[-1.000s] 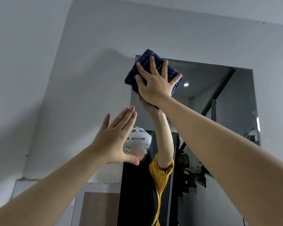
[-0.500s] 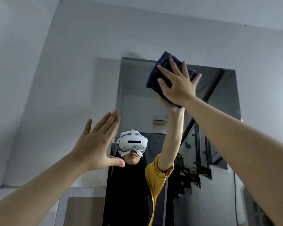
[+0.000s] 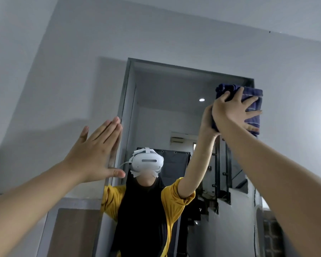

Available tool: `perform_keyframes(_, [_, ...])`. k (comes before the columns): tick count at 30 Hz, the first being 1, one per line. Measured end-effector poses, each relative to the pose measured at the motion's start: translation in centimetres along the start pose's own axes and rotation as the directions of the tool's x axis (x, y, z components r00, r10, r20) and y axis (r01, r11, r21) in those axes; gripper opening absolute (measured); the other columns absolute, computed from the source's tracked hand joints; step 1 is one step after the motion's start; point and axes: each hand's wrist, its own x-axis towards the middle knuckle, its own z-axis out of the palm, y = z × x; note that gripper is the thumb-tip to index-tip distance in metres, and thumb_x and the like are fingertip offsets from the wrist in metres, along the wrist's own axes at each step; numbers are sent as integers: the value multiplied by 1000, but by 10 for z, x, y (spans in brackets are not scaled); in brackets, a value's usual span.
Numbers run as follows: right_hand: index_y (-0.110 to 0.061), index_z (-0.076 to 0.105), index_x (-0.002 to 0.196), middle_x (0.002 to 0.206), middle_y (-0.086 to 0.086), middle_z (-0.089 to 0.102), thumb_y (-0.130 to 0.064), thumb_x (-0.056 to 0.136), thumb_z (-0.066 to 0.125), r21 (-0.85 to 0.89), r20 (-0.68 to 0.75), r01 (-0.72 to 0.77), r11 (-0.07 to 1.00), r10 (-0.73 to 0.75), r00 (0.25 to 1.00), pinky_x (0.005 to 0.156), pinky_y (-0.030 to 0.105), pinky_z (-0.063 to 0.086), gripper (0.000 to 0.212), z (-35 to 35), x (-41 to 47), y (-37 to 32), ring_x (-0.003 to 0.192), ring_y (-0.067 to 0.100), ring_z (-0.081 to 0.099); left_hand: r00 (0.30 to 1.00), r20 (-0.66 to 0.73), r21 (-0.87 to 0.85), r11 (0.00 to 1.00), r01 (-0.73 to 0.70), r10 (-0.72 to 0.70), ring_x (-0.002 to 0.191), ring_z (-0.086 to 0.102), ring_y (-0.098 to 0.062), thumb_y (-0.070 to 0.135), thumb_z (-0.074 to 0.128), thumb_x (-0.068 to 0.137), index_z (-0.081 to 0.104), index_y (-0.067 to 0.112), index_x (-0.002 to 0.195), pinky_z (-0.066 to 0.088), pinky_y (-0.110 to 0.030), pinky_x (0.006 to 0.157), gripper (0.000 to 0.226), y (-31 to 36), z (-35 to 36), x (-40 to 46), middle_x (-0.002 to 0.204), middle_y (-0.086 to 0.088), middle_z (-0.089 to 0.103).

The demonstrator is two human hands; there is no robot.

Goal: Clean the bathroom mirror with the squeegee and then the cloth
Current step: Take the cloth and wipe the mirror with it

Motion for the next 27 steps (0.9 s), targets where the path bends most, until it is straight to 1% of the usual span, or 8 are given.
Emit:
perform_keyframes(5, [-43, 14, 146, 160, -1, -8, -52, 93, 30, 32, 87, 251, 968, -252, 964, 97, 76, -12, 56, 28, -74, -35, 142, 39, -18, 999, -49, 48, 999, 11, -8, 145, 8, -20, 79, 24, 72, 7, 11, 149, 18, -57, 107, 105, 16, 9, -27, 159, -4, 3])
perform_keyframes(8, [-43, 18, 146, 160, -1, -6, -51, 92, 34, 50, 169, 515, 856, -516, 840, 97, 75, -15, 57, 45, -121, -56, 142, 38, -19, 1000, 3, 105, 994, 14, -15, 142, 18, -21, 81, 27, 68, 18, 7, 147, 27, -58, 102, 109, 20, 14, -42, 157, -8, 16])
perform_keyframes(10, [-45, 23, 144, 161, -1, -2, -51, 92, 36, 65, 222, 711, 700, -705, 673, 97, 74, -16, 54, 54, -151, -66, 143, 37, -17, 999, 32, 132, 991, 7, -12, 142, 17, -22, 85, 26, 66, 15, 7, 148, 25, -57, 102, 114, 21, 18, -51, 158, -8, 13])
perform_keyframes(12, [-45, 29, 142, 160, -1, 3, -52, 91, 38, 61, 281, 873, 483, -848, 450, 98, 74, -15, 52, 61, -176, -69, 144, 37, -14, 999, 48, 116, 993, 3, -9, 143, 14, -22, 85, 27, 65, 13, 7, 148, 23, -56, 103, 115, 23, 19, -55, 158, -7, 9])
perform_keyframes(14, [-45, 34, 139, 160, -2, 9, -51, 89, 40, 11, 345, 974, 226, -915, 208, 99, 75, -13, 51, 67, -190, -65, 145, 36, -11, 998, 58, 130, 991, 10, -18, 142, 17, -23, 85, 21, 67, 16, 6, 148, 27, -57, 103, 113, 24, 18, -56, 157, -10, 15])
perform_keyframes(16, [-44, 39, 137, 159, -2, 16, -50, 89, 40, -8, 366, 998, 69, -928, 68, 100, 75, -10, 48, 70, -194, -57, 145, 34, -7, 997, 61, 152, 988, 27, -37, 139, 23, -24, 84, 9, 71, 24, 5, 146, 33, -57, 100, 110, 24, 16, -55, 152, -12, 27])
perform_keyframes(18, [-44, 39, 137, 158, -3, 18, -52, 89, 40, 15, 328, 998, 67, -943, 59, 102, 75, -7, 48, 68, -190, -49, 146, 34, -4, 997, 64, 160, 986, 37, -48, 139, 24, -23, 84, 10, 69, 26, 4, 145, 33, -56, 99, 110, 24, 16, -56, 151, -12, 27])
perform_keyframes(27, [-50, 34, 138, 159, -11, 15, -57, 90, 40, 63, 280, 983, 171, -949, 147, 105, 72, -6, 49, 46, -146, -15, 147, 27, -1, 998, 58, 148, 989, 24, -33, 142, 18, -23, 85, 29, 68, 14, 8, 148, 20, -54, 103, 112, 22, 19, -59, 157, -9, 15])
